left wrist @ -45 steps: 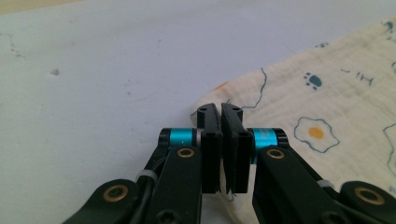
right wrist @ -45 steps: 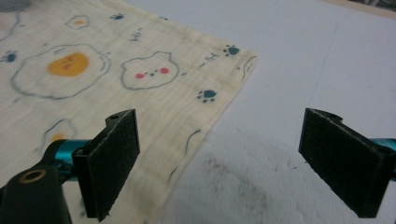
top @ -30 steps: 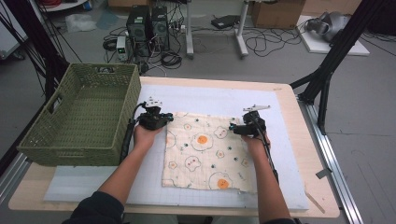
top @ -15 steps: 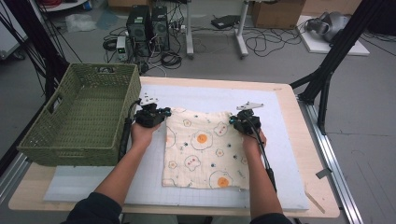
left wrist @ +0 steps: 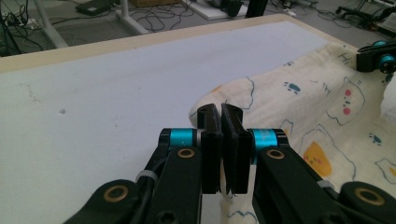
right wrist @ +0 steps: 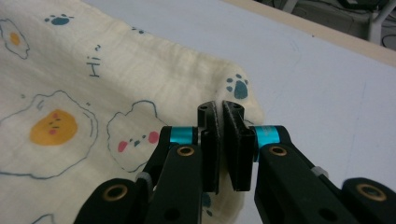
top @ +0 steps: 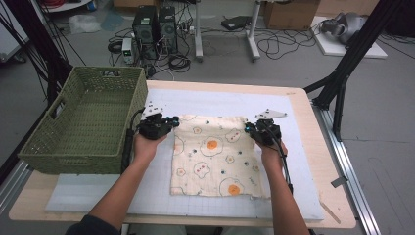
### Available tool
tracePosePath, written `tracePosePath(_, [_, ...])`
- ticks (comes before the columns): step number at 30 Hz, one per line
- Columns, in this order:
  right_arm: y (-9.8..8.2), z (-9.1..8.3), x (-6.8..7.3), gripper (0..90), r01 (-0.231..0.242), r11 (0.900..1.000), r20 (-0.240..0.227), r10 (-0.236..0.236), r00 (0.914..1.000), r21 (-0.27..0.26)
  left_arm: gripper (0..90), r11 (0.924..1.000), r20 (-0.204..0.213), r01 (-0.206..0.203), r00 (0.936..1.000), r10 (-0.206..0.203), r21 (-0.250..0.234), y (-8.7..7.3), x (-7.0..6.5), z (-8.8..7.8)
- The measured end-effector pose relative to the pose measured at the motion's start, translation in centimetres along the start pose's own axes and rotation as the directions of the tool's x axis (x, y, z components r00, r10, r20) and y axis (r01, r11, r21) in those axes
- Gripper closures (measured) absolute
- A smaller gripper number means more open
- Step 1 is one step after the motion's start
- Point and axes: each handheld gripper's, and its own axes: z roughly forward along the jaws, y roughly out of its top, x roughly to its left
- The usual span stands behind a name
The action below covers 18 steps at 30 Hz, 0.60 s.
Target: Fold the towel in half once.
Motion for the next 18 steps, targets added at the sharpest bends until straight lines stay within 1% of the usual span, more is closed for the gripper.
tracePosePath(4, [-0.2, -1.4, 0.4, 85.5, 0.036, 0.999, -0.008, -0.036, 0.9993, -0.022, 85.9, 0.9997, 0.026, 0.01, 0.9996, -0.01, -0.023, -0.7, -0.7, -1.1])
tracePosePath(5, [-0.3, -1.8, 0.6, 85.5, 0.037, 0.999, -0.012, -0.037, 0.9992, -0.023, 85.9, 0.9999, 0.038, 0.006, 0.9993, -0.006, -0.014, -0.8, -1.0, -1.2])
tracePosePath(6, [-0.6, -2.1, 0.7, 85.4, 0.04, 0.999, -0.017, -0.041, 0.999, -0.026, 85.8, 0.9998, 0.043, -0.006, 0.9991, 0.007, -0.02, -1.0, -1.3, -1.4])
tracePosePath(7, [-0.8, -2.4, 0.8, 85.4, 0.047, 0.998, -0.021, -0.048, 0.9986, -0.03, 85.8, 0.9995, 0.049, -0.008, 0.9988, 0.01, -0.03, -1.1, -1.5, -1.7])
tracePosePath(10, [-1.6, -3.3, 1.2, 85.1, 0.06, 0.997, -0.027, -0.062, 0.9977, -0.046, 85.7, 0.9994, 0.067, -0.017, 0.9975, 0.019, -0.029, -1.5, -2.1, -2.2])
tracePosePath(12, [-2.1, -3.9, 1.5, 84.6, 0.055, 0.997, -0.036, -0.056, 0.9978, -0.049, 85.5, 0.9993, 0.082, -0.016, 0.9965, 0.018, -0.034, -1.8, -2.4, -2.6])
tracePosePath(13, [-2.4, -4.1, 1.6, 84.4, 0.061, 0.997, -0.038, -0.063, 0.9973, -0.047, 85.3, 0.9993, 0.09, -0.014, 0.9958, 0.017, -0.035, -2.0, -2.6, -2.8])
tracePosePath(16, [-3.4, -4.7, 1.9, 84.1, 0.067, 0.997, -0.038, -0.069, 0.9969, -0.045, 85.3, 0.9992, 0.106, -0.022, 0.994, 0.026, -0.034, -2.6, -3.1, -3.4])
tracePosePath(18, [-4.0, -5.0, 2.1, 83.6, 0.061, 0.997, -0.046, -0.062, 0.997, -0.042, 85.2, 0.9992, 0.116, -0.028, 0.9928, 0.031, -0.028, -3.0, -3.3, -3.8])
